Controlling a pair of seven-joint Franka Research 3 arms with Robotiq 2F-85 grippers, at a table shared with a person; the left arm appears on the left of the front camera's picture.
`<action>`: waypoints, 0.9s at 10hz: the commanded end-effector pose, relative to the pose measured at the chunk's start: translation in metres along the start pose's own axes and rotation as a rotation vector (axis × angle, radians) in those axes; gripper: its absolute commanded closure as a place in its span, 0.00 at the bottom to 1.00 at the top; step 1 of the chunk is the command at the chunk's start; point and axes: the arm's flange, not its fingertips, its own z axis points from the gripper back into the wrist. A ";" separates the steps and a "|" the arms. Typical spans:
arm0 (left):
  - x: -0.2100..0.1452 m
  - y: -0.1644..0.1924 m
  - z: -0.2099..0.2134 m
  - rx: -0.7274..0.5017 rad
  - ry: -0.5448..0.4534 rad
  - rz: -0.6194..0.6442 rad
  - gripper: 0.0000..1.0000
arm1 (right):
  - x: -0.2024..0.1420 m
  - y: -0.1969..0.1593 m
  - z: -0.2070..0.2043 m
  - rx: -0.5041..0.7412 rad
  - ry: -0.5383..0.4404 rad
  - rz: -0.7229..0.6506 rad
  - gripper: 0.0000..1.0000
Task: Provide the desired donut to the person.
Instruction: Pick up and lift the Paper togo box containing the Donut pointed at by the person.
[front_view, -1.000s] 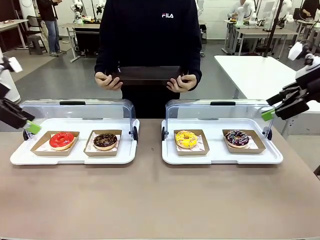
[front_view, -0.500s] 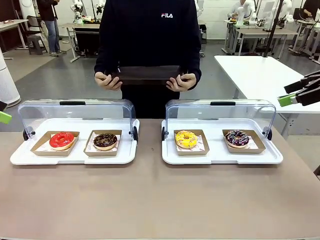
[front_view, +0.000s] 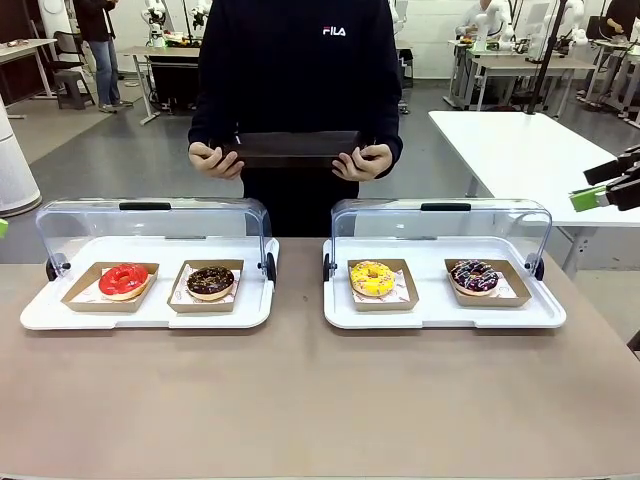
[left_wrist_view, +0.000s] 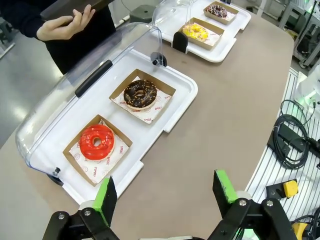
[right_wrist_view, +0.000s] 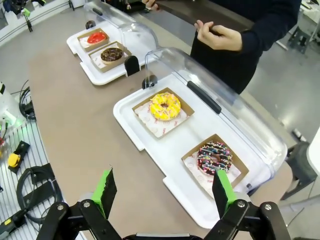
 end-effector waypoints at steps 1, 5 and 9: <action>-0.021 -0.016 -0.011 -0.013 -0.030 -0.006 0.00 | -0.010 0.007 -0.006 -0.001 -0.016 0.021 0.00; -0.021 -0.015 -0.007 0.007 -0.062 -0.028 0.00 | -0.007 0.010 -0.006 -0.019 -0.017 0.052 0.00; -0.021 -0.015 -0.007 0.009 -0.094 -0.042 0.00 | -0.005 0.015 -0.006 -0.029 -0.035 0.085 0.00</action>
